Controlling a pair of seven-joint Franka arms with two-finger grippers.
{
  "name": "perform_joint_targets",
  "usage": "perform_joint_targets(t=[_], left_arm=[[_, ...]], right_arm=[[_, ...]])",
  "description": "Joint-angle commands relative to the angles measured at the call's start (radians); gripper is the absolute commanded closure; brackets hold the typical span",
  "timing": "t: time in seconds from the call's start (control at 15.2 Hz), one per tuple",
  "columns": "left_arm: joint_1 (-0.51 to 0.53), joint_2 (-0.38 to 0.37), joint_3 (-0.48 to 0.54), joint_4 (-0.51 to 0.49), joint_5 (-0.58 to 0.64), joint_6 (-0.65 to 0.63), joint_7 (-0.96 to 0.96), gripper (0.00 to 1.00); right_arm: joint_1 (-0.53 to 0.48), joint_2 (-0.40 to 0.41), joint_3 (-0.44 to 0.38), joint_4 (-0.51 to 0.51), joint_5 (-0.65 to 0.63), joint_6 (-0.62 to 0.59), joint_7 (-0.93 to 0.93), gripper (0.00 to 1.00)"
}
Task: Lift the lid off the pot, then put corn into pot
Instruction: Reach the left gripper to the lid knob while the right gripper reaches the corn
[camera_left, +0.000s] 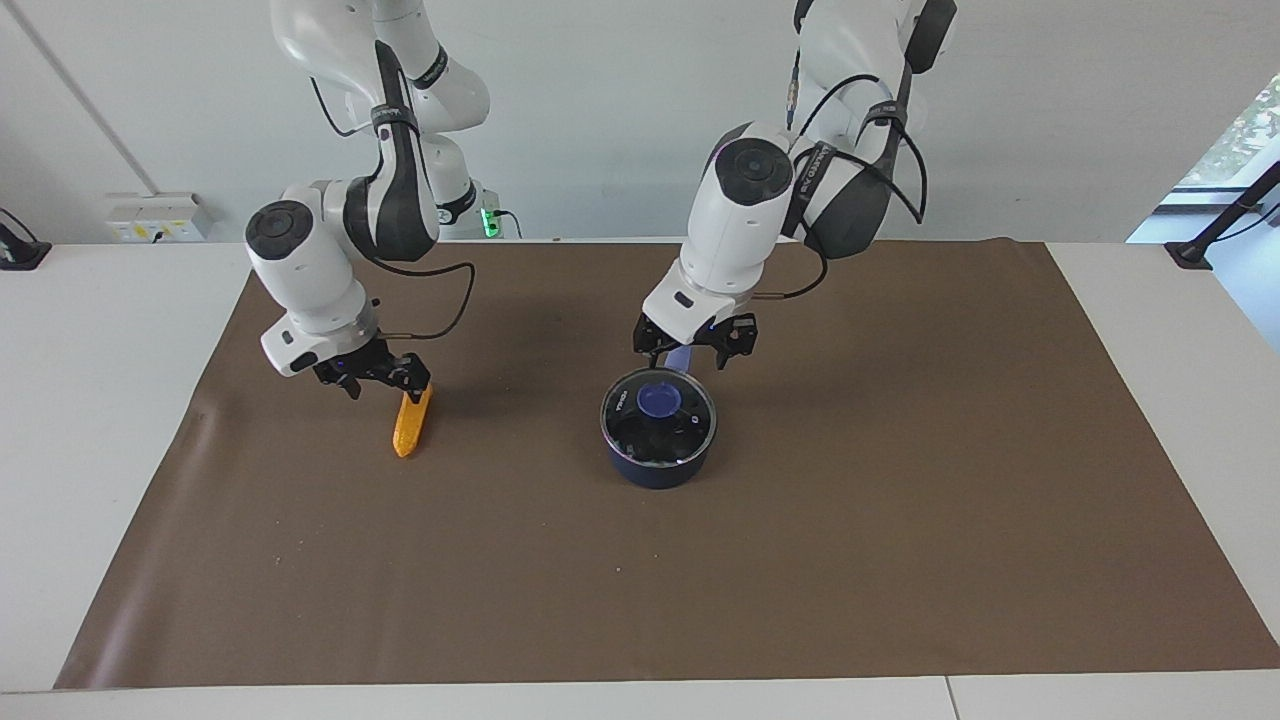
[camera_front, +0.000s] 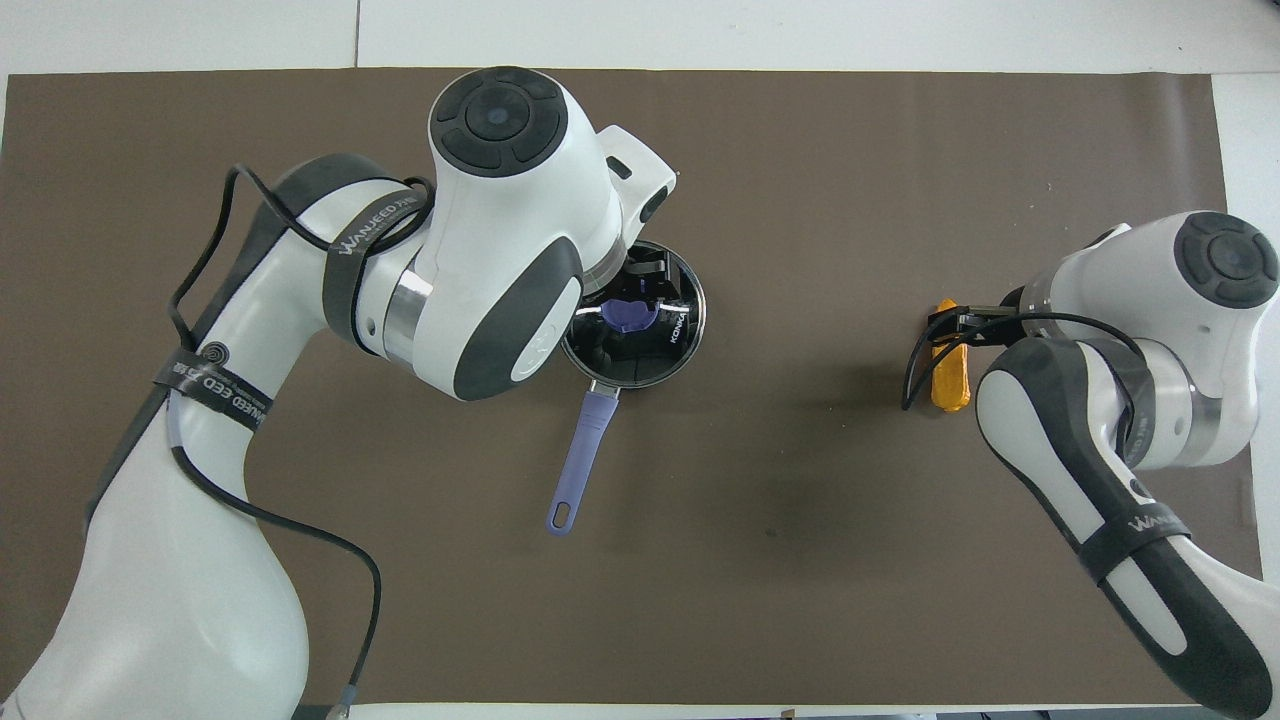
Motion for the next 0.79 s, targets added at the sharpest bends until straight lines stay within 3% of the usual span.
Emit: perform_joint_targets(t=[0.0, 0.33, 0.72], left_arm=[[-0.029, 0.037, 0.018, 0.031, 0.032, 0.023, -0.019, 0.00], [-0.057, 0.086, 0.022, 0.029, 0.037, 0.074, -0.075, 0.00], [-0.058, 0.099, 0.022, 0.020, 0.069, 0.094, -0.077, 0.00]], right_arm=[[0.004, 0.015, 0.002, -0.025, 0.013, 0.046, 0.010, 0.00], [0.007, 0.065, 0.002, -0.047, 0.013, 0.092, -0.003, 0.01], [-0.001, 0.079, 0.001, -0.045, 0.012, 0.077, -0.070, 0.33]])
